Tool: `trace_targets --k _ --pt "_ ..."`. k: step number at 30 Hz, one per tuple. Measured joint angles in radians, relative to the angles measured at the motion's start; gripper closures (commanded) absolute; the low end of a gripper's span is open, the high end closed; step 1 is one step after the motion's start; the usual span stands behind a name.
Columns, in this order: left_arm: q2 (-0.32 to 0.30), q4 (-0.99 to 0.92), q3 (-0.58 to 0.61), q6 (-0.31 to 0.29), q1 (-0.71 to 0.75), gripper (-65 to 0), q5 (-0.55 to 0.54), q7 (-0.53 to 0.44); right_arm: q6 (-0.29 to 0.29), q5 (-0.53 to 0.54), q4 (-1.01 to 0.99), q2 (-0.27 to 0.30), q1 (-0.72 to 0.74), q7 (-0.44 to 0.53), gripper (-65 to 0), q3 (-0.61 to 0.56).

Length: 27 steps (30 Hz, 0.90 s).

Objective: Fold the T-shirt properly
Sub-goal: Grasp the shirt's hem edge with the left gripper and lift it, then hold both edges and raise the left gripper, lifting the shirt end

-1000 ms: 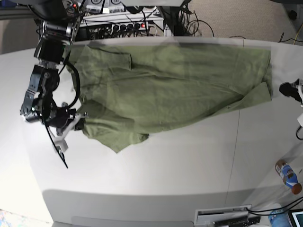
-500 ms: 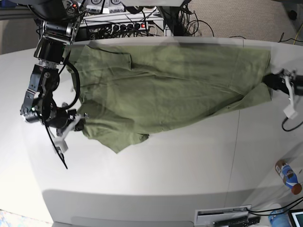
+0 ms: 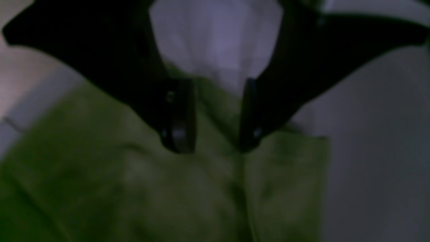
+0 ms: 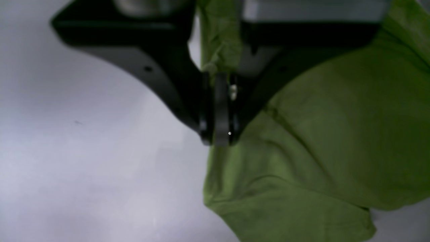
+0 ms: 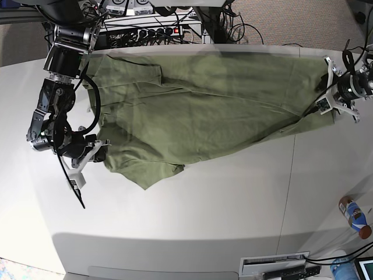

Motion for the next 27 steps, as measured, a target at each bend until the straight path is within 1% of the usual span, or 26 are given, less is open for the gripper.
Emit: trace_targets --k 2,4,10,12,14,20,24,27 --pt "0.0 0.003 0.0 0.041 -0.001 -23.9 0.016 -0.018 0.0 0.002 0.0 0.0 0.0 0.0 0.0 0.0" --pt "0.003 0.003 0.0 0.055 -0.004 -23.9 0.038 -0.02 0.0 0.003 0.0 0.0 0.0 0.0 0.0 0.0" --pt "0.017 0.003 0.0 0.054 -0.004 -23.9 0.044 -0.024 0.0 0.003 0.0 0.0 0.0 0.0 0.0 0.0" --pt "0.017 0.003 0.0 0.071 -0.004 -23.9 0.045 -0.024 0.0 0.003 0.0 0.0 0.0 0.0 0.0 0.0" --pt "0.016 0.005 0.0 0.077 -0.004 -23.9 0.089 -0.024 0.0 0.003 0.0 0.0 0.0 0.0 0.0 0.0" --pt "0.016 0.061 0.0 0.077 -0.004 -23.9 0.089 0.01 0.0 0.003 0.0 0.0 0.0 0.0 0.0 0.0" --pt "0.016 0.109 0.0 0.077 -0.004 -23.9 0.088 0.062 0.0 0.0 0.0 0.0 0.0 0.0 0.0 0.0" --pt "0.016 0.131 0.0 0.077 -0.004 -23.9 0.087 0.076 0.0 0.0 0.0 0.0 0.0 0.0 0.0 0.0"
